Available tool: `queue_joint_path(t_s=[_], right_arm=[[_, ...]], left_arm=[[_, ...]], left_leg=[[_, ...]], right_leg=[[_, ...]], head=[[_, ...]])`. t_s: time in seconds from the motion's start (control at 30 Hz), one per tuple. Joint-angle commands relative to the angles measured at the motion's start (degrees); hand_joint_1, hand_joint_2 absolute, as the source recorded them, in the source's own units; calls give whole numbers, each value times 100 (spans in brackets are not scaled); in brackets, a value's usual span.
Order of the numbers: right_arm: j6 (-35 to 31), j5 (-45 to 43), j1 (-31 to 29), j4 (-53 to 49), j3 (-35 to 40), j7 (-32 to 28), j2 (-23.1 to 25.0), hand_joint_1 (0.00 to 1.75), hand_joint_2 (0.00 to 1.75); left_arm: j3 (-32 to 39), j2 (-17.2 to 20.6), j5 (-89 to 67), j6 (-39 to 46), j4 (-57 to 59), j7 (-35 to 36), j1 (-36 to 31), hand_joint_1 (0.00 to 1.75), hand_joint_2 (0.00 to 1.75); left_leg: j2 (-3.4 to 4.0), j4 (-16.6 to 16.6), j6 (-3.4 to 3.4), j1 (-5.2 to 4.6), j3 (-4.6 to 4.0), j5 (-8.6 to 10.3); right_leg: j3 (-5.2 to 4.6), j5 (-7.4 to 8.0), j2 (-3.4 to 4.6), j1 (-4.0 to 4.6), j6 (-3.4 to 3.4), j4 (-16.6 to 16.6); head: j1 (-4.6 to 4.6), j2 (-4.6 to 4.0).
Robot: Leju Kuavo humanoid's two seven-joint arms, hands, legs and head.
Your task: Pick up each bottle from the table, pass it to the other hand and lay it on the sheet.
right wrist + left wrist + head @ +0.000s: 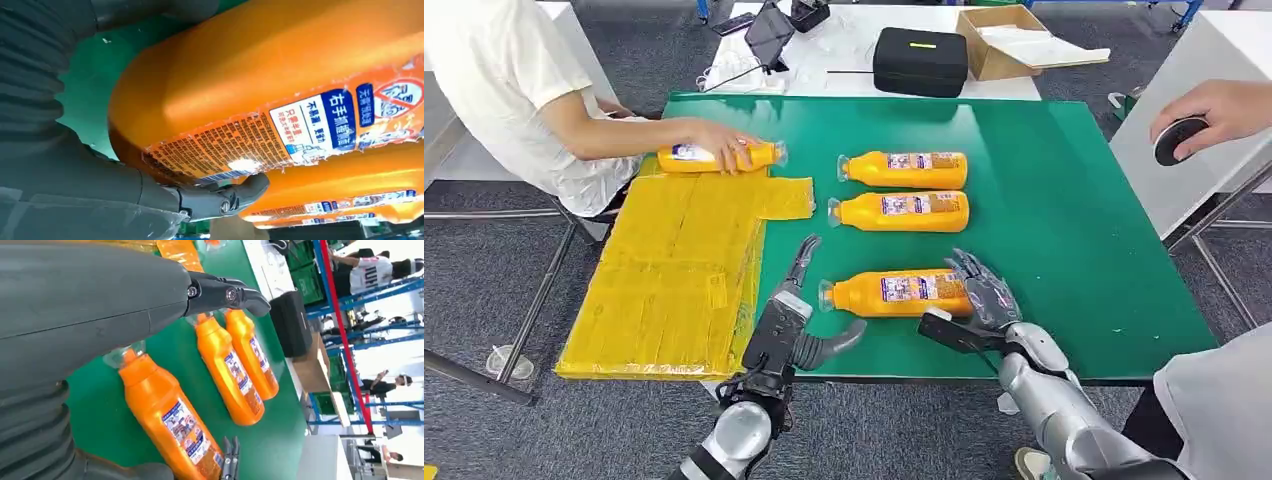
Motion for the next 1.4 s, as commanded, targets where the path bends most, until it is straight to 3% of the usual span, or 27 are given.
queue_joint_path(t_s=[0.03,0.53,0.67,0.8,0.87,1.0,1.4], right_arm=[[375,129,191,635,369,-38,59,175,175],[498,58,219,741,329,69,154,175,175],[357,-773,755,370,-296,-725,334,175,175],[314,-787,842,304,-268,-715,347,175,175],[159,-1407,1264,-237,-715,-1201,474,175,175],[-14,-1999,1914,-1271,-997,-1462,633,175,175],[24,-2014,1914,-1346,-975,-1411,618,175,175]], left_arm=[[-245,78,38,-47,402,-9,-312,0,175],[-232,80,76,15,504,-80,-329,0,175],[94,261,600,213,-268,-518,254,0,175],[62,377,617,196,-459,-503,370,0,175],[406,491,1461,-217,-969,-646,872,0,175],[663,836,2452,-1164,-1584,-718,1525,0,175],[648,807,2452,-1157,-1578,-703,1512,0,175]], left_leg=[[-19,-5,-2,7,6,5],[-1,-5,-5,12,24,1],[-7,-12,-6,16,27,3],[8,-11,-10,15,33,-7],[7,-8,-17,19,37,-12],[7,-14,-24,22,40,-20],[-3,-6,-26,21,2,-25]], right_leg=[[14,1,-16,8,-9,-10],[25,2,-5,18,-10,-11],[33,2,-11,22,-13,-19],[37,-3,3,20,-12,-13],[38,-4,6,23,-11,-12],[41,-16,10,25,-17,-13],[8,-23,4,21,-22,-3]], head=[[-4,0],[-2,0],[-2,0],[0,0],[-2,0],[2,0],[-2,0]])
